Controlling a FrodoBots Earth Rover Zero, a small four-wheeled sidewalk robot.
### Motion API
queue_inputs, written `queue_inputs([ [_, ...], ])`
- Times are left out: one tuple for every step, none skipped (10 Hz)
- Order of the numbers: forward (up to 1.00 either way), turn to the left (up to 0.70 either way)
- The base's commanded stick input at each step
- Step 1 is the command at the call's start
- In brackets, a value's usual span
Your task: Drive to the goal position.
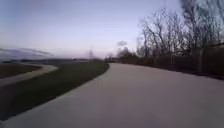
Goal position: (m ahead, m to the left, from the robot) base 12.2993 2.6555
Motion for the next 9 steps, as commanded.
queue_inputs([
  [1.00, 0.00],
  [1.00, -0.37],
  [1.00, -0.39],
  [1.00, -0.29],
  [1.00, 0.00],
  [1.00, 0.00],
  [1.00, 0.00],
  [1.00, 0.00],
  [1.00, 0.00],
])
